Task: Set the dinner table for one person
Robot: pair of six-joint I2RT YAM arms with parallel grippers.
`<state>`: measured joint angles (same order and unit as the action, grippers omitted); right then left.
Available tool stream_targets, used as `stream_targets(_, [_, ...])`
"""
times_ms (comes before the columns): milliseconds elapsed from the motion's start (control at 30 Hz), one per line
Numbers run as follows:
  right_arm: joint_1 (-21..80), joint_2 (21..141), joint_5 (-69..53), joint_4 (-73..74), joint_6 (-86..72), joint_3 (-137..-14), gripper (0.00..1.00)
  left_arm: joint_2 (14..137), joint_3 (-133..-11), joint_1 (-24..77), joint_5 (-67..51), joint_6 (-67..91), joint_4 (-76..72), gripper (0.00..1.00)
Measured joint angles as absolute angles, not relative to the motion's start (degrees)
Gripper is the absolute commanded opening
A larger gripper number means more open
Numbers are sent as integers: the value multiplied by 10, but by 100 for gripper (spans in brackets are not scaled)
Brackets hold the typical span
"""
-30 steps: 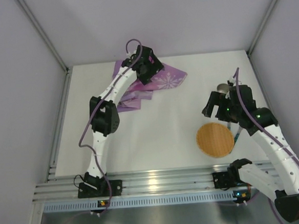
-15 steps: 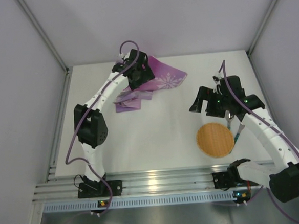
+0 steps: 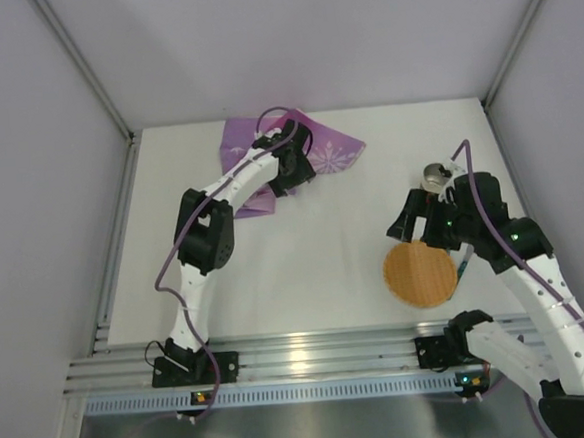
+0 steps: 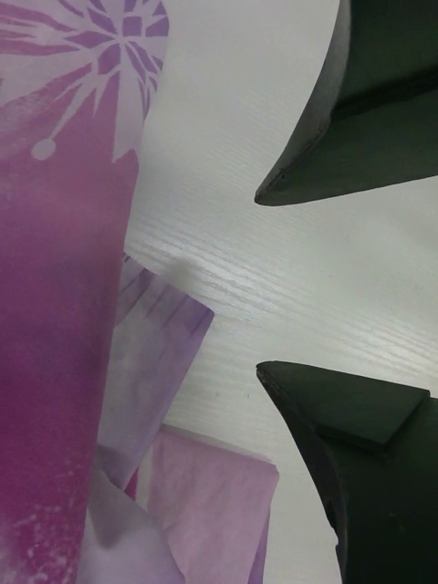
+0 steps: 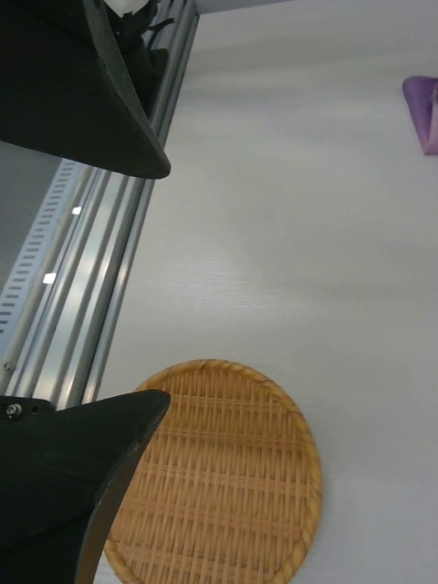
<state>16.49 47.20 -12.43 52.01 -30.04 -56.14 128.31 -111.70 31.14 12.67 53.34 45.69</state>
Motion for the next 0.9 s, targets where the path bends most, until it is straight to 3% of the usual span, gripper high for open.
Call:
stream_targets(100, [165,469,-109,544,-291,-561,100,1302,-1127,310,131,553,458,67])
stream_targets(633, [165,483,-76,601,-248,-564,100,1327,-1111,287,166,601,456,61])
stream_targets(833, [165,499,-71,610,-238,-564,100,1332,-1111,270,166,601,444,46])
stream_targets(900, [165,503,-70,610,-235,-564,100,1337,-1119,267,165,601,441,35])
